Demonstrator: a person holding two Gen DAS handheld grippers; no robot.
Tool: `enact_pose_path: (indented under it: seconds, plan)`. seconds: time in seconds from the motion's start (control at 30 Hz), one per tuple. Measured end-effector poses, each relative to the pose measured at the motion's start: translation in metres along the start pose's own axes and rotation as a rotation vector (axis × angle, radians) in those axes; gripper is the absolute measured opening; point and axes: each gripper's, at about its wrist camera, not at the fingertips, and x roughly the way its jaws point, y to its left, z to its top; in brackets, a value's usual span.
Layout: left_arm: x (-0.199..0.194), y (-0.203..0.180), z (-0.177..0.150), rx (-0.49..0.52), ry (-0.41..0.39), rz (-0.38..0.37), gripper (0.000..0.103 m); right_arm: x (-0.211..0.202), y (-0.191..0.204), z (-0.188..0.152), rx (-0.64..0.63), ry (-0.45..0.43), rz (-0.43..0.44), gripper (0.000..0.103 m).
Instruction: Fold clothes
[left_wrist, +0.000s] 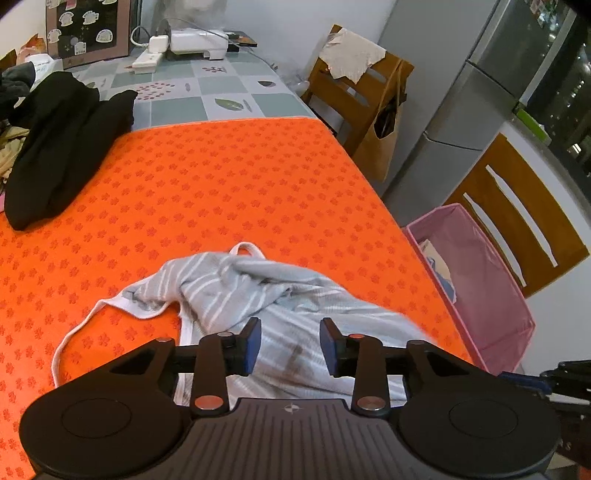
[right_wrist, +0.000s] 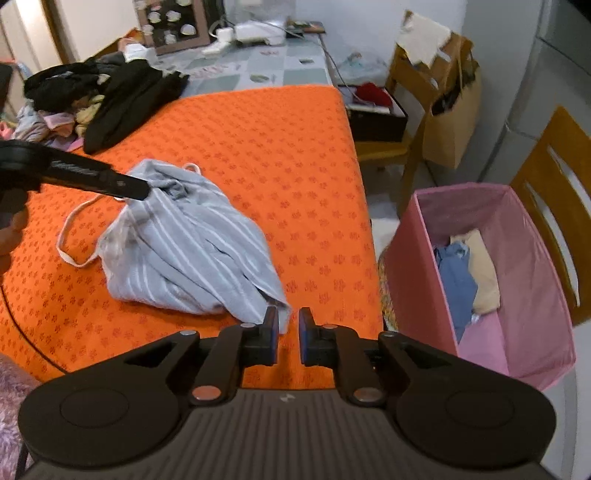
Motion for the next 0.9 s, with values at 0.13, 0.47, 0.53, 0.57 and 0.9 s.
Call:
enact_pose_path:
  seconds: [0.13,0.47,0.53,0.57,0.9]
  plan:
    - [0.013,-0.006,0.007,-0.001,0.015,0.021,0.044,-0.008,0.002,0.013,-0.021,-0.017,0.017,0.014]
    - [0.025,0.000,0.004,-0.014,0.027,0.052,0.003,-0.008,0.009,0.042,-0.093,-0.061,0.073,0.015]
    - [0.014,0.005,0.002,-0.022,0.010,0.040,0.003,-0.005,0.012,0.050,-0.110,-0.065,0.094,0.015]
    - [0.008,0.008,0.000,-0.026,0.002,0.034,0.003,-0.003,0.014,0.054,-0.119,-0.067,0.106,0.015]
    - [-0.052,0.046,-0.028,-0.076,-0.027,0.072,0.003,0.038,0.051,0.093,-0.270,-0.042,0.264,0.015]
